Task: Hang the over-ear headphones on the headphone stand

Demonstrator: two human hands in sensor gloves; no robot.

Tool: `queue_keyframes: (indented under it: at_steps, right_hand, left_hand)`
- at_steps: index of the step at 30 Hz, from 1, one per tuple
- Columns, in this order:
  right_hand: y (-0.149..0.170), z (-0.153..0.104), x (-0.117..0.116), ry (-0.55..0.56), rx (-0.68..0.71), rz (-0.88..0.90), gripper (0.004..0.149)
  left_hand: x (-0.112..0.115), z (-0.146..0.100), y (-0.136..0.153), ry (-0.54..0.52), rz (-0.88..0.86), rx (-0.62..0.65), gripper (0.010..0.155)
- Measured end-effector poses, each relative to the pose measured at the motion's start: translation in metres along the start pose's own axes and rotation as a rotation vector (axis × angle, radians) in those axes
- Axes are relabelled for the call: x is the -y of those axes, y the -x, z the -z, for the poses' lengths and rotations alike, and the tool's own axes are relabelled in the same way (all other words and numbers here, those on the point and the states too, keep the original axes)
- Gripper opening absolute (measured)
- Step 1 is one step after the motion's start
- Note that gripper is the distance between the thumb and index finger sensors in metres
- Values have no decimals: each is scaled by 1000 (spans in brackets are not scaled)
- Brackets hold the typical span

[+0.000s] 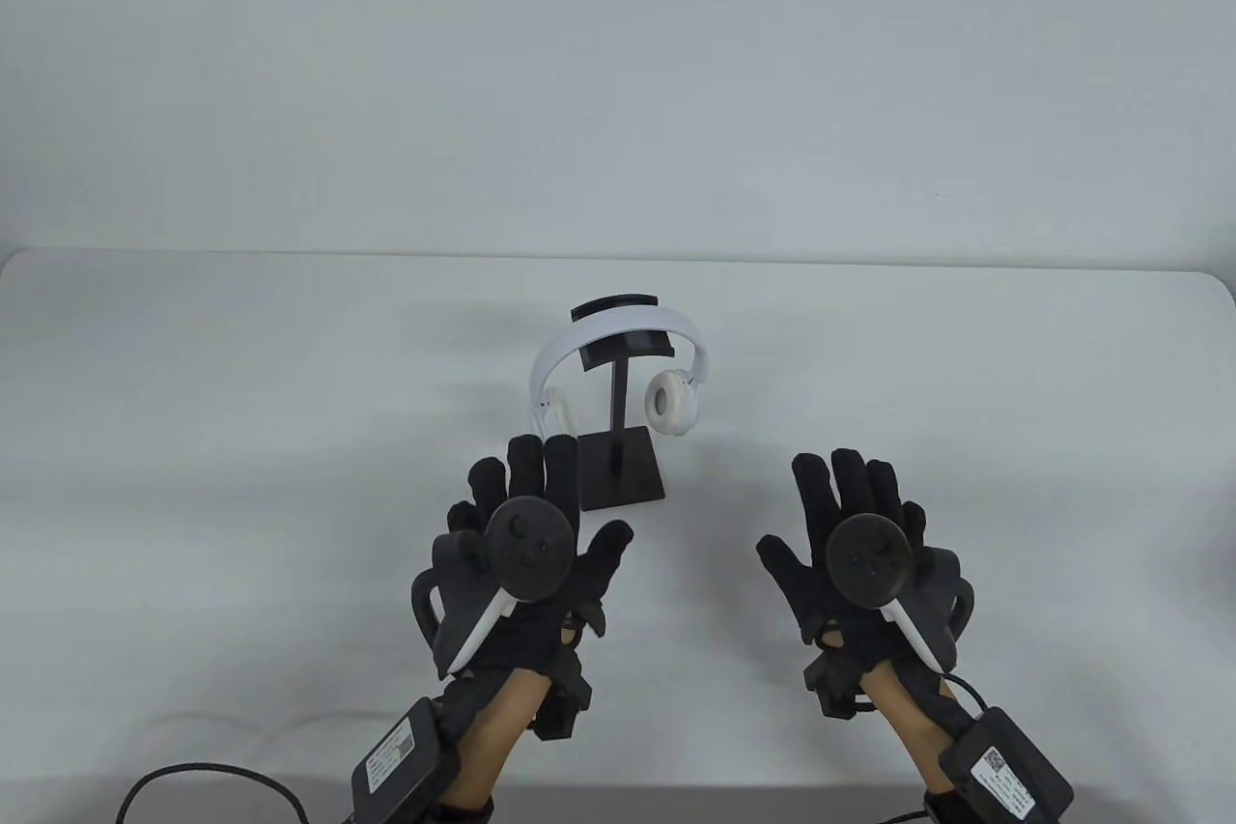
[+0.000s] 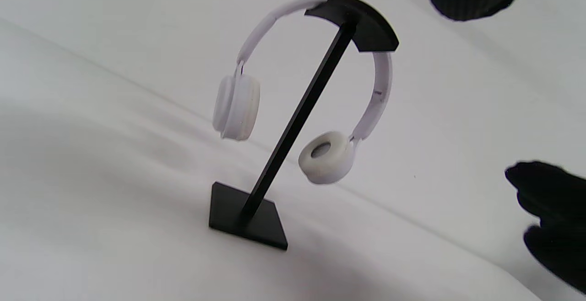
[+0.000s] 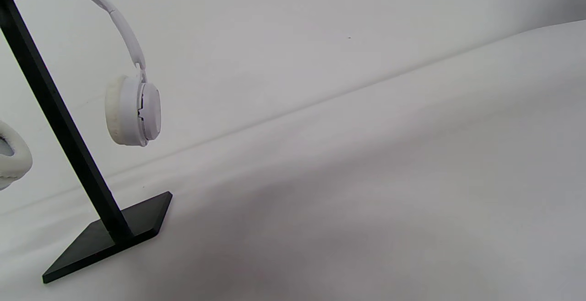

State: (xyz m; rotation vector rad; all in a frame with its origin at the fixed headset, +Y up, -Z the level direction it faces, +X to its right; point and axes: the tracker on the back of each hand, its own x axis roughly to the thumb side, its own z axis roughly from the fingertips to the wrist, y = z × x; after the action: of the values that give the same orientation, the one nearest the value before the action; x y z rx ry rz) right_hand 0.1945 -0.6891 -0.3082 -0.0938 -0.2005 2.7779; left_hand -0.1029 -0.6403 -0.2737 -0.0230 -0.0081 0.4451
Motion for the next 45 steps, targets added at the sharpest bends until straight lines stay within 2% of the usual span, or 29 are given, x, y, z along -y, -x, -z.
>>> queue_keyframes:
  at_steps: [4, 7, 13, 21, 33, 45]
  right_hand:
    - [-4, -2, -11, -27, 16, -30, 82]
    - [-8, -4, -22, -53, 39, -79, 82]
    - [-15, -7, -35, -85, 61, -126, 84]
    - [-18, -10, -51, -128, 77, -190, 83]
    - [-19, -11, -55, -144, 73, -222, 83]
    - [-9, -3, -43, -133, 29, -161, 83]
  left_hand:
    - [27, -3, 6, 65, 47, -14, 84]
    - [43, 0, 10, 36, 72, 3, 83]
    - [57, 2, 12, 46, 117, 21, 83]
    - [74, 5, 9, 114, 180, 25, 82]
    - [82, 5, 8, 106, 245, 15, 81]
    - [79, 2, 6, 71, 259, 16, 81]
